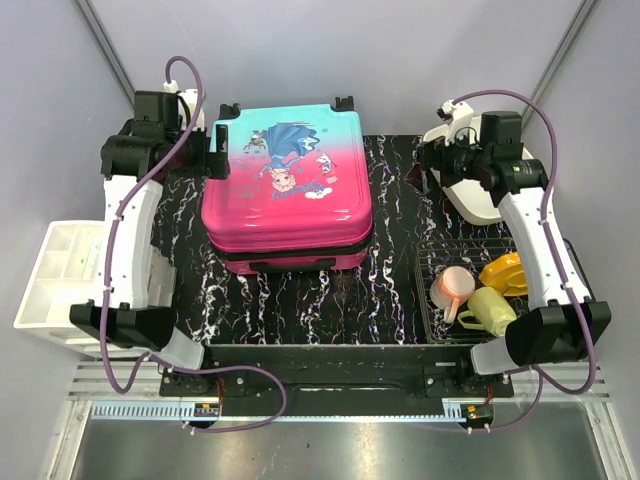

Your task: Open, take out, and arrange the luggage

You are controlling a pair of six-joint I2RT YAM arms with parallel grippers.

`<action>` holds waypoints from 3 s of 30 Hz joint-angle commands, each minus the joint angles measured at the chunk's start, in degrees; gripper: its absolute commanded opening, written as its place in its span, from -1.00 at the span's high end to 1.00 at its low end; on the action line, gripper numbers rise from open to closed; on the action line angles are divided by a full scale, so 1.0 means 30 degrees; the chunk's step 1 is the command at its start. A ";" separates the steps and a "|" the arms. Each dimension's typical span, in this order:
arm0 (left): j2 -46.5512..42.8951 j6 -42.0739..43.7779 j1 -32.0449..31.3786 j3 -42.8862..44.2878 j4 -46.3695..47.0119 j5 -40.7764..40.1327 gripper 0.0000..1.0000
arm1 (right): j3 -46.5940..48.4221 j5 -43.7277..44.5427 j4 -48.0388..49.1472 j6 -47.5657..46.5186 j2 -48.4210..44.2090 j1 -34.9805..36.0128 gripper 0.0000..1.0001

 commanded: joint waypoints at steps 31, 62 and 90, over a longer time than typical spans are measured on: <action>1.1596 -0.2832 0.4596 0.3353 0.8328 1.6502 -0.98 | -0.4084 -0.3556 -0.0543 -0.9247 0.1689 0.0526 -0.99; 0.4988 -0.2950 0.5383 0.0754 0.8689 1.2466 -0.98 | -0.9476 -0.4934 0.3791 -1.1014 -0.0743 0.6201 -0.91; -1.0604 -0.4498 0.5384 -1.8851 0.8065 0.9796 -0.68 | -0.4207 0.0337 0.7894 -0.0148 -0.0161 0.6593 -0.85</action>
